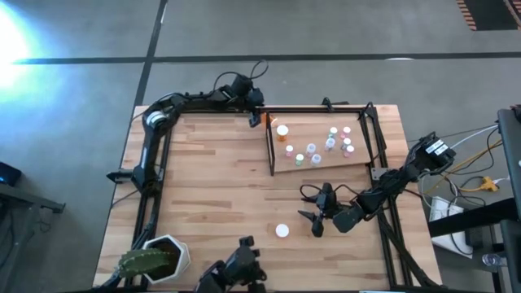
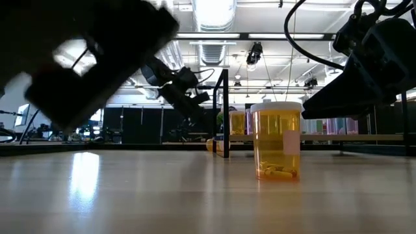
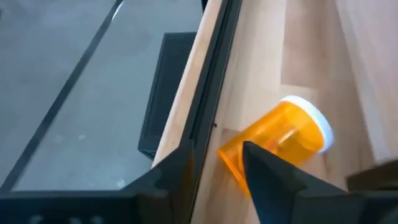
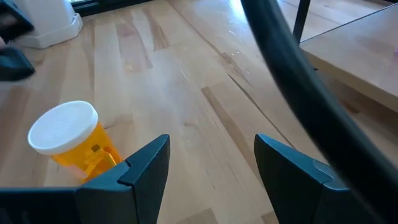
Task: Pick and place medicine bottles onto shelf by color
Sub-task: Put the top orange pill bottle on the shelf
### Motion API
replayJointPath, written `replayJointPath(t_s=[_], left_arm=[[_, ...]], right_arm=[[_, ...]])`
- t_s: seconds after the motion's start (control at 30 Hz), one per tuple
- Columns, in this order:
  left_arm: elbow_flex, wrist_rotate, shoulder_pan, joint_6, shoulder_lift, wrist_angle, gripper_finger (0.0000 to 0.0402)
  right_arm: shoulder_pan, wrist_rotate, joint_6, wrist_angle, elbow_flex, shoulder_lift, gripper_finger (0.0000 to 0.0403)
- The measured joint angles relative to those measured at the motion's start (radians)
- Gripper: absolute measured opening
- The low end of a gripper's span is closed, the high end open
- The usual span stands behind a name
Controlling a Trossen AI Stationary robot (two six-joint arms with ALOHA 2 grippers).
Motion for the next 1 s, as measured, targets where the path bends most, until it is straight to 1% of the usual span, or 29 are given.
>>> replayJointPath(t_s=[0.13, 0.2, 0.27, 0.4, 0.57, 0.67, 0.8, 0.93, 1.0], left_arm=[[0.002, 0.014, 0.0, -0.02, 0.046, 0.061, 0.0151], [0.005, 0.022, 0.0, -0.009, 0.047, 0.055, 0.0156], [0.011, 0.052, 0.0, -0.006, 0.049, 0.067, 0.0156], [0.033, 0.055, 0.0, -0.018, 0.057, 0.059, 0.0145], [0.034, 0.052, 0.001, -0.024, 0.059, 0.016, 0.0122], [0.033, 0.031, 0.0, -0.02, 0.056, -0.019, 0.0109], [0.026, 0.026, 0.0, -0.016, 0.055, -0.025, 0.0094], [0.025, 0.022, 0.0, -0.016, 0.054, -0.043, 0.0087], [0.023, -0.003, -0.001, -0.013, 0.052, -0.091, 0.0087]], right_arm=[[0.0, 0.001, 0.008, -0.002, 0.0, 0.0, 0.0224], [0.0, 0.001, 0.014, -0.002, 0.0, 0.0, 0.0224], [0.0, 0.001, 0.025, -0.004, 0.0, 0.0, 0.0224], [0.0, 0.001, 0.033, 0.0, 0.0, 0.0, 0.0224], [0.0, 0.001, 0.035, 0.002, 0.009, 0.0, 0.0224], [0.0, 0.001, 0.035, 0.002, 0.016, 0.0, 0.0224], [0.0, 0.001, 0.035, -0.002, 0.027, 0.0, 0.0224], [0.0, -0.002, 0.035, -0.006, 0.038, 0.0, 0.0224], [0.0, -0.008, 0.035, -0.007, 0.044, 0.0, 0.0224]])
